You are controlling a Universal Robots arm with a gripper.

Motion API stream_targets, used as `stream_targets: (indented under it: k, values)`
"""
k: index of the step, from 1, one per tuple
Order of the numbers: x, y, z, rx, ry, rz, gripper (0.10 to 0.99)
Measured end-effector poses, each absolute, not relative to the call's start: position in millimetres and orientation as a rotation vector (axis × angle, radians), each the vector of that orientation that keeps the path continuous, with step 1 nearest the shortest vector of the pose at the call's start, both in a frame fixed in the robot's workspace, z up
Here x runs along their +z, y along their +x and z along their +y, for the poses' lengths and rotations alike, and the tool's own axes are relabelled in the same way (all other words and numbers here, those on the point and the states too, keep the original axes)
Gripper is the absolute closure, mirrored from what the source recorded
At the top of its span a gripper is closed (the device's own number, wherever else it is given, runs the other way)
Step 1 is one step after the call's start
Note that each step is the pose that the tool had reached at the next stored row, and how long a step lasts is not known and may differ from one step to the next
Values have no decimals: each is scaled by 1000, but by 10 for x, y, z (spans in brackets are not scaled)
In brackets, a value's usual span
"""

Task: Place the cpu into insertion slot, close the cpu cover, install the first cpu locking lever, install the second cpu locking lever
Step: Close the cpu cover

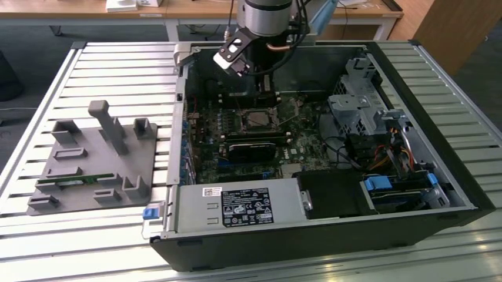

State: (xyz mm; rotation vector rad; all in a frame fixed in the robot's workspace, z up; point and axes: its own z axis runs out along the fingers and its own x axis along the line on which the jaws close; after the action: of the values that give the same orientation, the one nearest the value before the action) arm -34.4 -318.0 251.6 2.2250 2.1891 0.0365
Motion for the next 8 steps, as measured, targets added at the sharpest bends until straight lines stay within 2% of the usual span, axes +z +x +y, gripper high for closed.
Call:
stream_targets:
  k: [8]
  values:
    - [2516, -335, -3236, 37, 2225, 2189, 969]
